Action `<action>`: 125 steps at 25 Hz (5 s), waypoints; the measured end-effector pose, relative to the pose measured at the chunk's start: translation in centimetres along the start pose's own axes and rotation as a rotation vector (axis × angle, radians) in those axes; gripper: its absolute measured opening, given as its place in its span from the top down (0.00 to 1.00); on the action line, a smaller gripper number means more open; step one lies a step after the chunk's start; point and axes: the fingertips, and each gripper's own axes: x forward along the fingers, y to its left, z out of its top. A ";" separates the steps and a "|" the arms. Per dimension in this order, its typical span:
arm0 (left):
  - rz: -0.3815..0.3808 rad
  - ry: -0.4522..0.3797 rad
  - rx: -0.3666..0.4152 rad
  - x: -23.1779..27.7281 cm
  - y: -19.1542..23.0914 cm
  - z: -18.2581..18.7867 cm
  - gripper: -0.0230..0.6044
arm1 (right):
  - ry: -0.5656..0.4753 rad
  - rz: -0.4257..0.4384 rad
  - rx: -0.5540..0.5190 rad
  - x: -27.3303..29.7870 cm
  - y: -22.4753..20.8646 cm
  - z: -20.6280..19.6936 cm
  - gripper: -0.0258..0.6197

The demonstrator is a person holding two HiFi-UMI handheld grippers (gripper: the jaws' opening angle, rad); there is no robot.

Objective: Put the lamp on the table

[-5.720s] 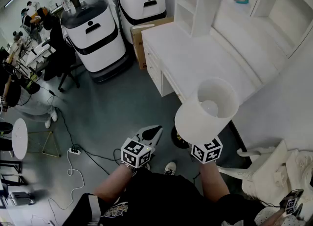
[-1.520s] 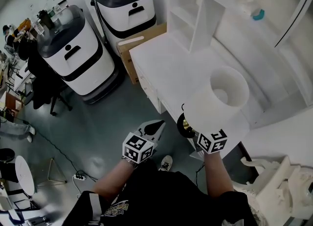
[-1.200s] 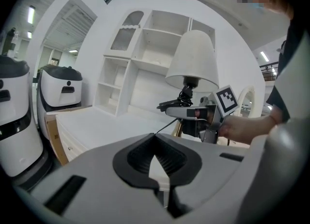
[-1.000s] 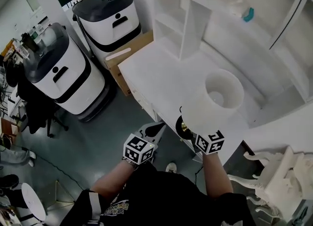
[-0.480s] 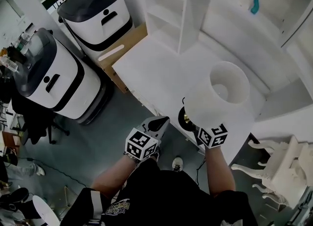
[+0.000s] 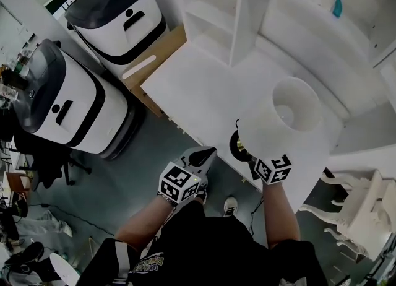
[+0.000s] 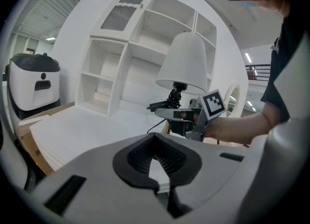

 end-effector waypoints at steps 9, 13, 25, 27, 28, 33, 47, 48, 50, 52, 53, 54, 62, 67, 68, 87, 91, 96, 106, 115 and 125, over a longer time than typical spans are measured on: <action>-0.035 0.006 0.003 1.6 2.3 0.2 0.95 | -0.005 -0.020 -0.006 3.8 -2.3 -0.4 0.82; -0.044 0.002 -0.006 1.9 3.1 0.0 0.95 | -0.010 -0.025 -0.018 5.5 -3.4 -0.8 0.82; -0.059 0.009 0.003 2.5 5.8 -0.5 0.95 | 0.005 -0.032 -0.039 10.0 -5.5 -2.3 0.82; -0.070 0.012 0.006 2.9 6.2 -0.6 0.95 | 0.002 -0.037 -0.038 10.7 -5.9 -2.5 0.82; -0.074 0.014 0.008 3.1 6.4 -0.6 0.95 | -0.001 -0.038 -0.037 11.1 -6.1 -2.5 0.82; -0.085 0.021 0.006 4.0 7.1 -0.6 0.95 | -0.001 -0.047 -0.043 12.6 -7.2 -2.8 0.82; -0.070 0.042 -0.021 4.5 7.9 -1.8 0.95 | -0.032 -0.042 -0.046 13.4 -8.2 -3.0 0.82; -0.070 0.042 -0.021 4.6 7.9 -1.8 0.95 | -0.033 -0.041 -0.047 13.4 -8.2 -3.1 0.82; -0.071 0.041 -0.022 4.6 7.7 -1.9 0.95 | -0.037 -0.039 -0.048 13.2 -8.1 -3.2 0.82; -0.073 0.042 -0.023 4.8 7.4 -1.9 0.95 | -0.041 -0.036 -0.051 13.0 -8.1 -3.2 0.82; -0.073 0.042 -0.024 4.8 7.3 -1.9 0.95 | -0.042 -0.033 -0.052 13.0 -8.1 -3.2 0.82; -0.073 0.043 -0.025 4.9 7.2 -1.9 0.95 | -0.042 -0.030 -0.053 13.0 -8.1 -3.2 0.82; -0.075 0.050 -0.035 5.0 7.4 -2.1 0.95 | -0.064 -0.016 -0.073 13.1 -7.5 -3.5 0.82; -0.068 0.053 -0.038 4.8 7.1 -2.1 0.95 | -0.058 -0.022 -0.063 13.0 -7.5 -3.7 0.81; -0.066 0.053 -0.040 4.7 7.0 -2.2 0.95 | -0.053 -0.024 -0.062 12.9 -7.5 -3.9 0.81; -0.070 0.015 -0.048 4.6 1.3 -1.9 0.95 | 0.020 -0.069 -0.013 3.4 -8.6 -6.5 0.71; -0.073 0.001 -0.041 4.5 -0.7 -1.6 0.95 | 0.038 -0.072 0.039 -0.3 -8.5 -6.4 0.90; -0.069 -0.010 -0.028 4.3 -3.4 -1.3 0.95 | 0.048 -0.005 0.079 -3.7 -5.6 -4.7 0.91; 0.015 -0.060 -0.022 3.0 -8.6 -0.5 0.95 | 0.007 0.096 -0.002 -10.7 0.5 -0.7 0.91; 0.126 -0.108 -0.020 0.1 -13.7 -1.2 0.95 | -0.005 0.191 -0.004 -16.4 3.3 -0.7 0.91; 0.189 -0.113 -0.033 -4.8 -15.3 -3.3 0.95 | -0.002 0.219 -0.014 -18.3 7.1 -1.7 0.92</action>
